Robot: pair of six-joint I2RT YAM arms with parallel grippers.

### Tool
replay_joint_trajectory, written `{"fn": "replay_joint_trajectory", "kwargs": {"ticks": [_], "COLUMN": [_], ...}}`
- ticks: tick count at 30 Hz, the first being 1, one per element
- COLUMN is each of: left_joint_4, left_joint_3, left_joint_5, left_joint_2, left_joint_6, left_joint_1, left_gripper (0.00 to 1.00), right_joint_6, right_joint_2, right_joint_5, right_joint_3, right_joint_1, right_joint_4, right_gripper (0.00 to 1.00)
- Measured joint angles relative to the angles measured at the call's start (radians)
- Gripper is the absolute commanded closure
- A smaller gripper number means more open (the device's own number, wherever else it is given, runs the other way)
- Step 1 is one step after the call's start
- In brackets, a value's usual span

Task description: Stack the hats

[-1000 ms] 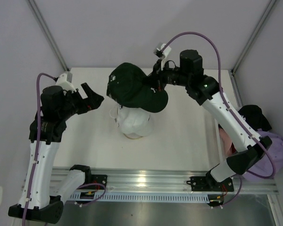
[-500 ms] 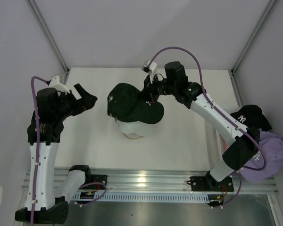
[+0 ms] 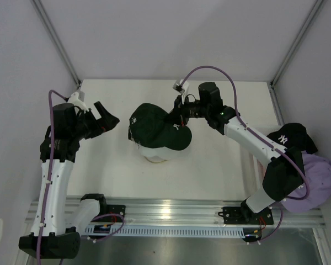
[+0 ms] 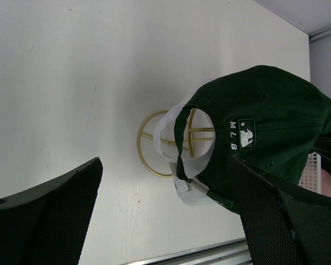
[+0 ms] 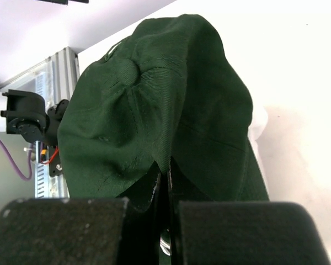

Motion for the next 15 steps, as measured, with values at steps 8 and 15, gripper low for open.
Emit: {"fn": "replay_joint_trajectory", "kwargs": {"ticks": [8, 15], "left_joint_4": [0.043, 0.056], "left_joint_3": [-0.076, -0.165], "left_joint_5": [0.044, 0.067], "left_joint_2": [0.032, 0.073], "left_joint_6": [-0.002, -0.012], "left_joint_1": [0.001, 0.002], "left_gripper": [0.0, 0.03], "right_joint_6": [0.061, 0.071], "right_joint_2": [-0.008, -0.008], "right_joint_5": [-0.029, -0.028], "right_joint_3": [-0.135, -0.162], "right_joint_1": [-0.007, -0.007], "right_joint_4": [0.219, 0.284], "right_gripper": [1.0, 1.0]}}
